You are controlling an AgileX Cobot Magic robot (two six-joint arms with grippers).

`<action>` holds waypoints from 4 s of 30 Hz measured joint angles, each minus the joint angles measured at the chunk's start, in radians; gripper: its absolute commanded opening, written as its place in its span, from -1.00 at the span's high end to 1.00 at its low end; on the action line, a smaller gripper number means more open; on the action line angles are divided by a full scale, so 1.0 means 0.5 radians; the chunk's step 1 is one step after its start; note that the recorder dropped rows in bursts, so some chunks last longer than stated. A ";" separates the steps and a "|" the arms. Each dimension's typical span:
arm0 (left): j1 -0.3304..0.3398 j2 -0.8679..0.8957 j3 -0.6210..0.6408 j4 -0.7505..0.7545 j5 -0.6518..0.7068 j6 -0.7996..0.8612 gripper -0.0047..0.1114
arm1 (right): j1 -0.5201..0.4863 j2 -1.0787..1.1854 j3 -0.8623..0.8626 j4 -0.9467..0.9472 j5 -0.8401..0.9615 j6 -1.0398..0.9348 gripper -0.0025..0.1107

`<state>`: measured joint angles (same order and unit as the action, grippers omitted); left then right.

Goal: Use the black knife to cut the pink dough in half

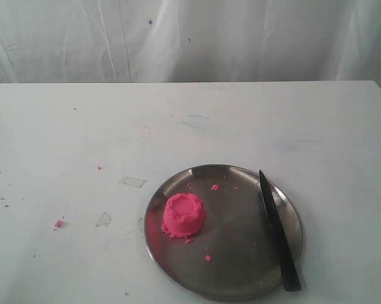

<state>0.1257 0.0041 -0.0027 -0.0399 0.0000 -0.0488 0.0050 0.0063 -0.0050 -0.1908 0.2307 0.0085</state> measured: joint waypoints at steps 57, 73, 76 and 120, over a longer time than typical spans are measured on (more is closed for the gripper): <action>0.000 0.000 0.000 0.000 0.000 0.003 0.92 | 0.037 0.433 -0.684 0.382 -0.480 -0.352 0.96; 0.000 0.000 0.000 0.000 0.000 0.003 0.92 | 0.131 1.365 -0.990 0.418 0.414 -0.077 0.96; 0.000 0.000 0.000 0.000 0.000 0.003 0.92 | 0.156 1.708 -1.135 0.526 0.609 -0.130 0.96; 0.000 0.000 0.000 0.000 0.000 0.003 0.92 | 0.209 3.168 -1.414 1.988 0.928 -1.478 0.11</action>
<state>0.1257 0.0041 -0.0027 -0.0399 0.0000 -0.0471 0.1095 1.5904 -0.7121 0.8033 0.6948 -0.7303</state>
